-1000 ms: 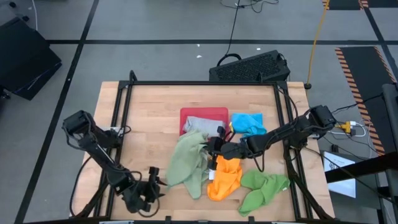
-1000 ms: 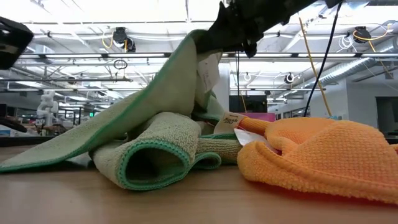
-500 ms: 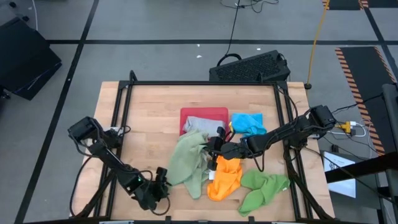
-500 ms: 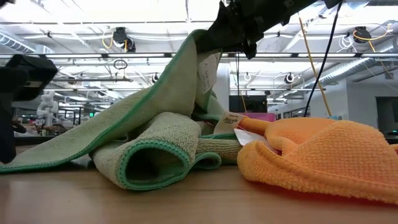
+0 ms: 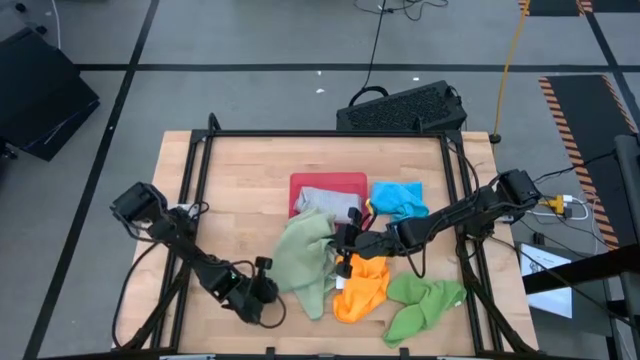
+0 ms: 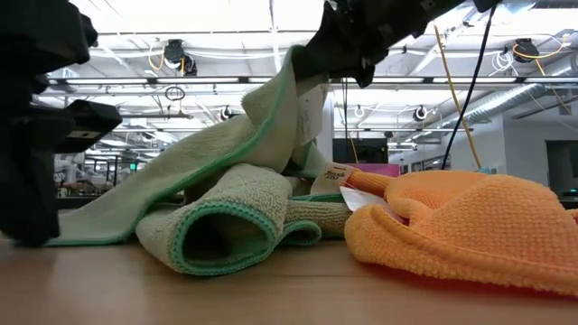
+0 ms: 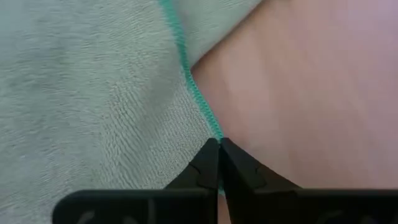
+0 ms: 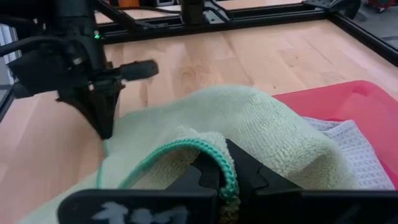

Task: Fold microfiber towels
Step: Fold the light green microfiber cloth

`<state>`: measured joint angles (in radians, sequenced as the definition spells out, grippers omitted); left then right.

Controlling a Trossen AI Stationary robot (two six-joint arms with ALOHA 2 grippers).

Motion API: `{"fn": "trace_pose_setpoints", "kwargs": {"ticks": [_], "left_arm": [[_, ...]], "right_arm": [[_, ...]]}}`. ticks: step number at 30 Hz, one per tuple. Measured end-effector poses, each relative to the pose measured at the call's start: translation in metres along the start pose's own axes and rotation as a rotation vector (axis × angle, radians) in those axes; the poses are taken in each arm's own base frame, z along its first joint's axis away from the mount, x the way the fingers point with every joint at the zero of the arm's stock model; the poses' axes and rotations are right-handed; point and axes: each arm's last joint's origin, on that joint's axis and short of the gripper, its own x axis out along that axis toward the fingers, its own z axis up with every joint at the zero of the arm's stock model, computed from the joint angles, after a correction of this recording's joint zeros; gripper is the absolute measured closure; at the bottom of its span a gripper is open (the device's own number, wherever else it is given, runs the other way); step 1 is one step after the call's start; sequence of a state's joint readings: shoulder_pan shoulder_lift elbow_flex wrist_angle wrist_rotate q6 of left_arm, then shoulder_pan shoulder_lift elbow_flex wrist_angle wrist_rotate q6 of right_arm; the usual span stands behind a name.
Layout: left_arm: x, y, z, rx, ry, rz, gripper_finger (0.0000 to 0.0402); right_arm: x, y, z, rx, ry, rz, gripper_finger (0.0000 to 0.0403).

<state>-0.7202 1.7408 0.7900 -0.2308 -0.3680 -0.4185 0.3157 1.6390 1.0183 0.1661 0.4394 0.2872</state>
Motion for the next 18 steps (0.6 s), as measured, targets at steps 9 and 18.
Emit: {"fn": "trace_pose_setpoints", "kwargs": {"ticks": [9, 18], "left_arm": [[-0.048, 0.02, 0.011, -0.01, -0.142, 0.134, 0.0398], [-0.104, 0.03, 0.028, 0.033, -0.402, 0.226, 0.0399]], "right_arm": [[0.0, -0.001, -0.002, -0.026, 0.022, -0.006, 0.0401], [-0.013, -0.002, 0.01, -0.048, -0.011, 0.051, 0.0401]]}}
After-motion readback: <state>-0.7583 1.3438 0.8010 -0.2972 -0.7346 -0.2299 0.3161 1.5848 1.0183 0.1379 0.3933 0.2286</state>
